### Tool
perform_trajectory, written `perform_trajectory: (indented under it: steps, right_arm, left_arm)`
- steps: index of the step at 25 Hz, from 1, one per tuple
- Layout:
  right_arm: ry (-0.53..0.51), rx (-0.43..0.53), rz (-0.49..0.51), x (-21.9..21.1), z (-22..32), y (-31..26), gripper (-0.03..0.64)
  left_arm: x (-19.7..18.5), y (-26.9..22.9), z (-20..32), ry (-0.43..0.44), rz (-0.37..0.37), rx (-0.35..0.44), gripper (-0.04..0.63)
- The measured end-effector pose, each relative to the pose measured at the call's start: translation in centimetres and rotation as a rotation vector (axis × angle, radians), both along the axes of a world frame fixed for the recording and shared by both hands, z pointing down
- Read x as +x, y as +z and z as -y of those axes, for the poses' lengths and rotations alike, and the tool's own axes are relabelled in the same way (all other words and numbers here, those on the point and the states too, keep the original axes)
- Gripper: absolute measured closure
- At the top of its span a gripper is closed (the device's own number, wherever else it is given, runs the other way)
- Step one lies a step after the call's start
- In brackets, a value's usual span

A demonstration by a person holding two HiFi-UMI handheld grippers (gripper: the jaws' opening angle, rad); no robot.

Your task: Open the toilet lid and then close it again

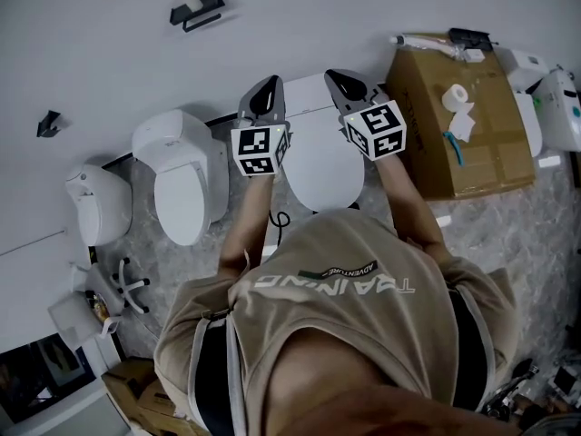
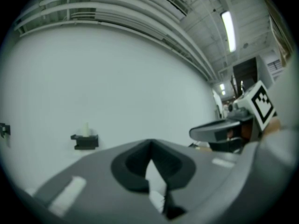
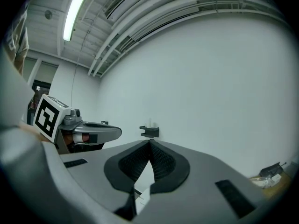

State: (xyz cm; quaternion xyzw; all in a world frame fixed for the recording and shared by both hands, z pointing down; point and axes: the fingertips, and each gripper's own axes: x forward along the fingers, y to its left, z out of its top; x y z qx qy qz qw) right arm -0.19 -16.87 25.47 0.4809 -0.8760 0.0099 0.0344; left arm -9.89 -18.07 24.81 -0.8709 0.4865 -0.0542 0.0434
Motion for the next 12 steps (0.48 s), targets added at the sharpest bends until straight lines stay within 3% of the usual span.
perform_trajectory:
  steps: [12]
  right_arm:
    - [0.015, -0.004, -0.02, -0.4, -1.4, 0.2, 0.603]
  left_arm:
    - [0.7, 0.7, -0.7, 0.051, -0.018, -0.018, 0.592]
